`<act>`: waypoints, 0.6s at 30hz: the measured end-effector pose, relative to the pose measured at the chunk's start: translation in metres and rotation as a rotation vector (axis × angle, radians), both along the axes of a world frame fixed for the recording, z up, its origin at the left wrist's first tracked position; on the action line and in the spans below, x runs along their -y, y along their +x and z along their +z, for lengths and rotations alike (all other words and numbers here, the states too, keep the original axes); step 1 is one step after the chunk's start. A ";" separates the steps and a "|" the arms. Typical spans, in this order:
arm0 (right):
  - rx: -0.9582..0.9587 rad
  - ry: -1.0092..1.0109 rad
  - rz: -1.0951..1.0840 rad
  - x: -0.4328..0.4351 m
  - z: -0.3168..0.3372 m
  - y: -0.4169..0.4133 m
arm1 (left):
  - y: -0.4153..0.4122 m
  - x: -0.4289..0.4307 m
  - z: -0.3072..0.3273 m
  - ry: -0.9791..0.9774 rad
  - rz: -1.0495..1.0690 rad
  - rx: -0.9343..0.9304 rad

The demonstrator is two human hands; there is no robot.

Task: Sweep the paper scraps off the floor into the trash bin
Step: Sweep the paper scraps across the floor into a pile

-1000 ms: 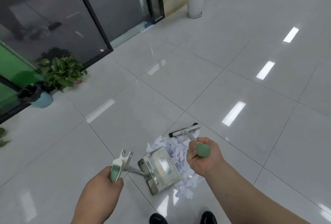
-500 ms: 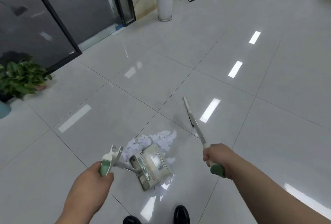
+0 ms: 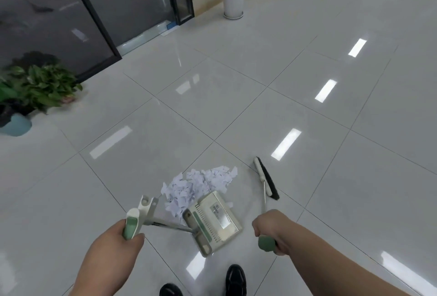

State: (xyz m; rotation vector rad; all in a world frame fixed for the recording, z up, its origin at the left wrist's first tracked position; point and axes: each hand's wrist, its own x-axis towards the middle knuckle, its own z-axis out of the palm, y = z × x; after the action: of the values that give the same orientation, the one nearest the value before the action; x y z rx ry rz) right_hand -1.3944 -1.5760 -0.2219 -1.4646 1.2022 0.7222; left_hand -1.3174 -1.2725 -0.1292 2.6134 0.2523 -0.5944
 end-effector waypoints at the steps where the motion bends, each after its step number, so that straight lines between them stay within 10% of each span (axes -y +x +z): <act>1: -0.006 0.004 0.022 -0.005 -0.002 0.004 | -0.002 -0.005 -0.001 0.005 0.013 -0.006; 18: 0.011 -0.112 0.042 -0.083 0.027 0.036 | -0.014 -0.160 -0.019 -0.061 0.338 0.022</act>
State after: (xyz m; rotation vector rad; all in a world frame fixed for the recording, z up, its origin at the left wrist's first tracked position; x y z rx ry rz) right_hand -1.3581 -1.4931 -0.1954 -1.5887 1.2231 0.6831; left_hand -1.3314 -1.1126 -0.1483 2.4403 0.6421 -0.4469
